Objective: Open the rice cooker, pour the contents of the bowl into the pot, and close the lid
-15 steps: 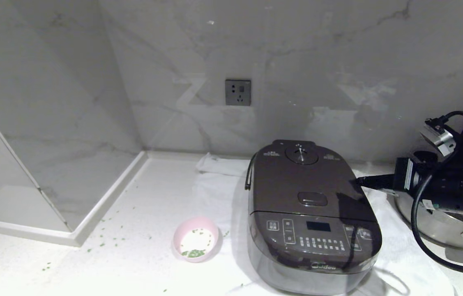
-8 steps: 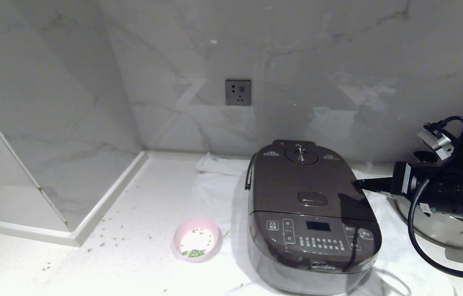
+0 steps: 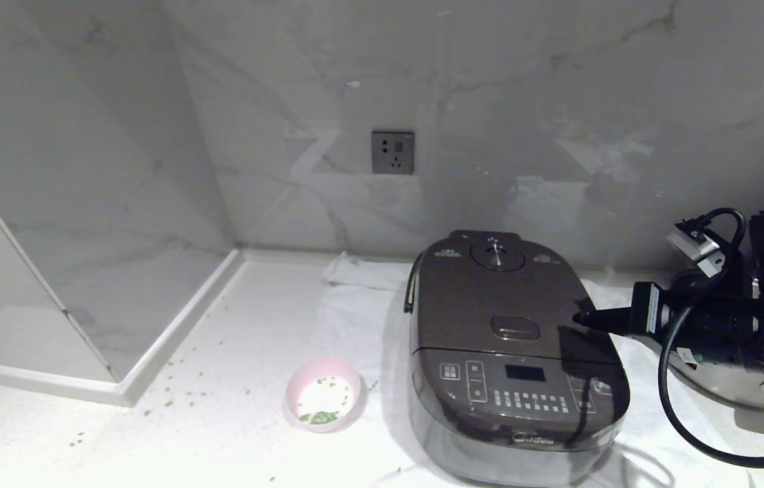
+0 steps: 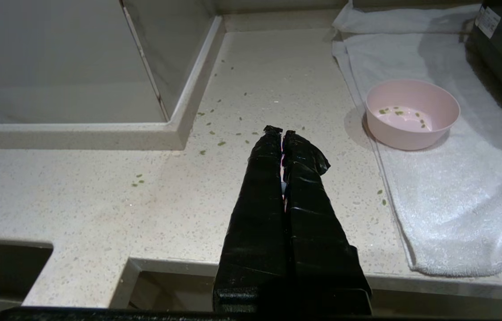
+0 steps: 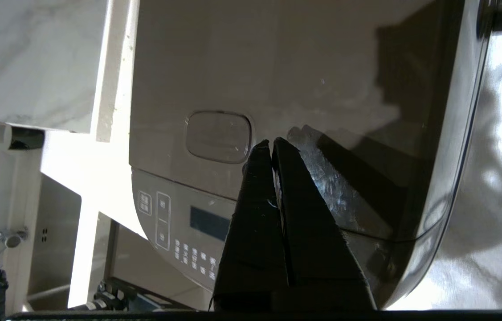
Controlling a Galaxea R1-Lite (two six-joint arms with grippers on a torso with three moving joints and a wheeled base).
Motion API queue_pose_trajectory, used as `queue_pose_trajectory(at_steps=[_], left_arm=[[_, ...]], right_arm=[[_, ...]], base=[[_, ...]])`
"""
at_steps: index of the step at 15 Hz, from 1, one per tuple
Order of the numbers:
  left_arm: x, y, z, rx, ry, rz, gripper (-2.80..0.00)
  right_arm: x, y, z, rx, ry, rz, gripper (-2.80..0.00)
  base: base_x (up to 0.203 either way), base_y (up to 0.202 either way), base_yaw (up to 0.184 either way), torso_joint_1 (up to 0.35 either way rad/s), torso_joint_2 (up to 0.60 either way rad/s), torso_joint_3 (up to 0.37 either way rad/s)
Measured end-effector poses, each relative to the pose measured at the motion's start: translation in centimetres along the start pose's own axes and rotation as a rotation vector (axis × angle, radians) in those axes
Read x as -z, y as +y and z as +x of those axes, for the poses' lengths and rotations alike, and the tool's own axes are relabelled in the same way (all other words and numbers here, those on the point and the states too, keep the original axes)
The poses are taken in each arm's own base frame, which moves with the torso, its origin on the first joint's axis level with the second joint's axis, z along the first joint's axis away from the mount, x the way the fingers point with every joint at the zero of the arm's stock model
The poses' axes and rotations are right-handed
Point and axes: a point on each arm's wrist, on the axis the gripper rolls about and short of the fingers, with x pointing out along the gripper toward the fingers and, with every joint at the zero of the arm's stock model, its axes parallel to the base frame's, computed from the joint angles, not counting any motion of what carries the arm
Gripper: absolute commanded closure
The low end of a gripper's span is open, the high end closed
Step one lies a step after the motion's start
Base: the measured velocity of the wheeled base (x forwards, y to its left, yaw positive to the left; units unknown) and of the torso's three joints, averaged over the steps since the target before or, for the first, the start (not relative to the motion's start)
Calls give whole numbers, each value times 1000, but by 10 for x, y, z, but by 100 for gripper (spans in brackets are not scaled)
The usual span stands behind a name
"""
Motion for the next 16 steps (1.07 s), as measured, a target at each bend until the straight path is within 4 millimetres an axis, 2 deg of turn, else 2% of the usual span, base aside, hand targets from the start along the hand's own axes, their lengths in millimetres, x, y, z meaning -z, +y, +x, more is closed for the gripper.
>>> queue_pose_trajectory(at_steps=[2,7,16], left_arm=[[1,0,0,3,4,-3,0],[1,0,0,3,7,-9,0],[1,0,0,-4,13,-33,0]], right_arm=[[5,4,3,-12,26,-5,0],[30,28,11,-81,135,-11,0],[47,27,-14,32,179,7,0]], base=[[0,0,0,0,0,0],[0,0,0,0,0,0],[0,0,0,0,0,0]])
